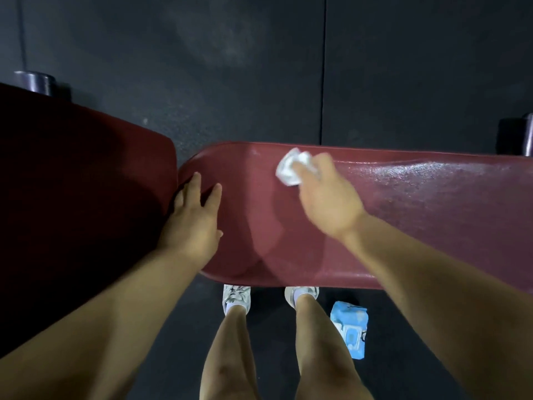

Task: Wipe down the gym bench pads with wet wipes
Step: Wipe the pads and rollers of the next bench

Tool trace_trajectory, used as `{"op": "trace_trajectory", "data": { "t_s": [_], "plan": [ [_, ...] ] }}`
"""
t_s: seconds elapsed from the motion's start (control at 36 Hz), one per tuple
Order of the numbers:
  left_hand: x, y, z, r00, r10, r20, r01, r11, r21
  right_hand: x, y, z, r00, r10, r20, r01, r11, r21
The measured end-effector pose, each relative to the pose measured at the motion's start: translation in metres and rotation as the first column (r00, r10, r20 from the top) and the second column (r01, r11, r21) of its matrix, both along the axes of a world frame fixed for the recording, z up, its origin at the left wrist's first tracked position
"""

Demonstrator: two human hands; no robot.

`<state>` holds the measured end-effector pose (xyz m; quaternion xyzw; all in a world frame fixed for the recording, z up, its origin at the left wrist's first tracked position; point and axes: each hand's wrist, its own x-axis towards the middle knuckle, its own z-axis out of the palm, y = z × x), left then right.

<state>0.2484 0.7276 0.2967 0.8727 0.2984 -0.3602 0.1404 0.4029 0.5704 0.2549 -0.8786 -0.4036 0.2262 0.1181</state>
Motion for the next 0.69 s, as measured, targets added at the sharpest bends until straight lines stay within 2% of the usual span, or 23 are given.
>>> {"op": "trace_trajectory", "data": {
  "t_s": [0.06,0.11,0.17,0.22,0.28,0.31,0.33,0.36,0.42,0.47,0.53,0.64,0.69],
  "plan": [
    [-0.005,0.001,-0.003,1.000,-0.027,-0.012,0.027,1.000,-0.004,0.022,-0.005,-0.001,0.963,-0.269,0.013,0.269,0.962,-0.046],
    [-0.008,0.001,-0.009,0.999,-0.035,-0.008,0.035,0.999,-0.015,0.031,0.000,0.004,0.879,-0.475,0.033,0.476,0.876,-0.078],
    [-0.009,-0.001,-0.013,1.000,-0.014,-0.001,0.014,1.000,-0.019,0.020,0.012,0.001,0.832,-0.554,0.025,0.554,0.829,-0.074],
    [-0.011,-0.002,-0.016,1.000,0.001,0.013,-0.001,1.000,-0.011,-0.004,0.025,-0.006,0.876,-0.474,0.085,0.481,0.869,-0.118],
    [-0.013,-0.003,-0.018,0.999,0.007,0.039,-0.007,1.000,-0.006,-0.027,0.037,-0.004,0.930,-0.361,0.067,0.363,0.931,-0.025],
    [-0.014,-0.003,-0.018,0.999,0.013,0.047,-0.012,1.000,-0.011,-0.035,0.040,-0.001,0.967,-0.237,0.093,0.239,0.971,-0.011],
    [-0.014,-0.003,-0.017,0.999,0.020,0.046,-0.019,1.000,-0.015,-0.041,0.041,0.003,0.984,-0.038,0.173,0.050,0.996,-0.067],
    [-0.014,-0.004,-0.017,0.998,0.032,0.050,-0.031,0.999,-0.017,-0.042,0.037,0.001,0.978,0.118,0.171,-0.098,0.988,-0.120],
    [-0.015,-0.007,-0.012,0.997,0.051,0.063,-0.049,0.998,-0.042,-0.034,0.029,0.003,0.955,0.295,0.000,-0.293,0.947,-0.131],
    [-0.018,-0.013,-0.007,0.993,0.076,0.087,-0.071,0.996,-0.060,-0.019,0.023,0.002,0.964,0.266,-0.029,-0.266,0.964,-0.017],
    [-0.024,-0.021,-0.003,0.987,0.129,0.100,-0.120,0.989,-0.087,-0.003,0.023,0.004,0.986,0.163,-0.024,-0.162,0.987,0.015],
    [-0.048,-0.041,-0.006,0.969,0.185,0.165,-0.172,0.981,-0.091,0.008,0.047,0.005,0.992,-0.123,-0.027,0.122,0.992,-0.046],
    [-0.056,-0.047,-0.007,0.963,0.200,0.182,-0.183,0.977,-0.106,-0.003,0.062,0.003,0.981,-0.192,0.016,0.193,0.981,-0.025]
  ]
}}
